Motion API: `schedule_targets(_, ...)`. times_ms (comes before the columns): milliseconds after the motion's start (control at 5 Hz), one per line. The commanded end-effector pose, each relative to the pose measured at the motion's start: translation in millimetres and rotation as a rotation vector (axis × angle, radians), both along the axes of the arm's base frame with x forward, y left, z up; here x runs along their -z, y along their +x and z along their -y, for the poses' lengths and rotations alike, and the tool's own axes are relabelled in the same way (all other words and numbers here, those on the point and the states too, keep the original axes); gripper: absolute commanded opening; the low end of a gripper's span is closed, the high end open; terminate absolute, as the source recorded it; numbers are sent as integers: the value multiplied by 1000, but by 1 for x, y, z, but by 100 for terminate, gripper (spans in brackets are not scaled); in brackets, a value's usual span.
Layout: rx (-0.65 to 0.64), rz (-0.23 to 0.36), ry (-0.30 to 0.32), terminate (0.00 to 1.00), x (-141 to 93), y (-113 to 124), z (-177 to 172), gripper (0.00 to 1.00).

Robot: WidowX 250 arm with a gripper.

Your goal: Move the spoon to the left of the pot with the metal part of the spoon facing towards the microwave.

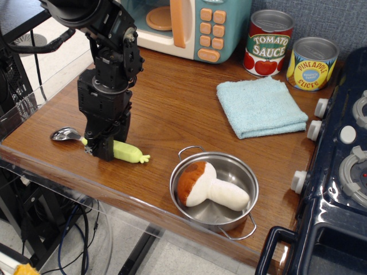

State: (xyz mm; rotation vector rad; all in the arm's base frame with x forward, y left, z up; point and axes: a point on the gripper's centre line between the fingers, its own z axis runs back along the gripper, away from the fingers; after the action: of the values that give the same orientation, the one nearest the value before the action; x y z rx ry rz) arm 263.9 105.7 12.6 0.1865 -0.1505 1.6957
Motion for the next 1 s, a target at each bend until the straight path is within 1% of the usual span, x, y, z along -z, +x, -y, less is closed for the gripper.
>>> schedule_targets(0, -5, 93, 38, 0, -37, 16, 6, 100)
schedule_targets(200, -37, 127, 75, 0, -58, 17, 6, 100)
schedule_targets(400, -48, 190, 99, 0, -86, 19, 8, 100)
schedule_targets(800, -48, 190, 99, 0, -86, 19, 8, 100)
